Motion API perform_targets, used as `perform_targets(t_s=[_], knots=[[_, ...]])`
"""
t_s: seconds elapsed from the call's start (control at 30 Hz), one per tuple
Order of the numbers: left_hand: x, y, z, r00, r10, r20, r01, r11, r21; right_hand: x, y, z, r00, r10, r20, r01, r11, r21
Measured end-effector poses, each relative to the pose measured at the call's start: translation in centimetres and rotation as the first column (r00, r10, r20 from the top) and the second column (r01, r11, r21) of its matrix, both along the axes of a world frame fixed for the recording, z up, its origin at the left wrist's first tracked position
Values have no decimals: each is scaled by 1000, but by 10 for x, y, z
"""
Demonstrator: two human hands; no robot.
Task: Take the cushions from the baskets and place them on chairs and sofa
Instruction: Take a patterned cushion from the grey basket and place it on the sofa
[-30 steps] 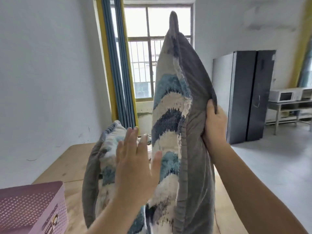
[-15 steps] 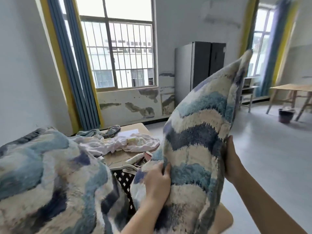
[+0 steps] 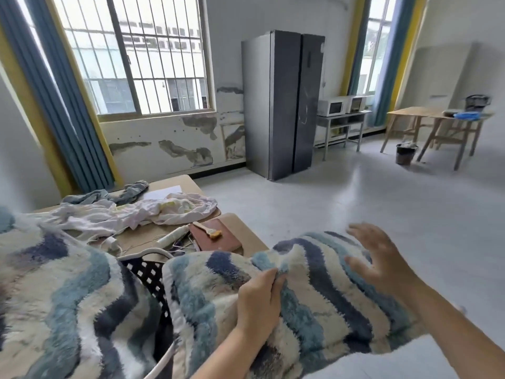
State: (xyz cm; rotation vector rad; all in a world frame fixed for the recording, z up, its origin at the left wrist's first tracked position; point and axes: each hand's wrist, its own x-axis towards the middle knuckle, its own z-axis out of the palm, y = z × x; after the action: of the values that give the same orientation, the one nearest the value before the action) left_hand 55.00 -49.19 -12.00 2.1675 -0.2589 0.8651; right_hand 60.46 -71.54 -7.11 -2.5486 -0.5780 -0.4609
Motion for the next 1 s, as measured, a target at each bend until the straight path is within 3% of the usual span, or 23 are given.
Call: perform_targets(t_s=[0.07,0.13,0.3,0.4,0.57,0.67,0.77,0.87,0.93,1.0], knots=[[-3,-9,-9,997,-68,47,60,988,145,12,-6,-19,972,37,-232,-78,982,-170],[-11,-12,-19,984,-147,104,122,970,212,21,-12,-41,900,5,-436,-120,964,-236],[-30,-4,-22,951,-245,190,172,926,335,24,-22,-84,789,39,-613,-205,958,-202],[-32,-2,-28,961,-222,166,164,938,304,23,-7,-105,826,20,-563,-108,987,-123],[-38,-5,-46,965,-242,100,194,917,348,34,-14,-161,783,-67,-619,96,995,14],[-40,-8,-52,970,-239,43,210,914,347,43,-38,-191,548,-324,-771,473,880,-34],[-41,-14,-58,970,-244,22,223,916,333,35,-48,-206,317,-175,-932,631,773,70],[-40,-19,-60,969,-248,21,229,922,313,35,-67,-238,189,-109,-976,607,794,29],[-39,-17,-59,968,-249,8,234,920,314,32,-68,-235,150,-70,-986,603,797,35],[-39,-15,-59,972,-234,-21,227,910,347,26,-63,-213,237,-96,-967,625,777,76]])
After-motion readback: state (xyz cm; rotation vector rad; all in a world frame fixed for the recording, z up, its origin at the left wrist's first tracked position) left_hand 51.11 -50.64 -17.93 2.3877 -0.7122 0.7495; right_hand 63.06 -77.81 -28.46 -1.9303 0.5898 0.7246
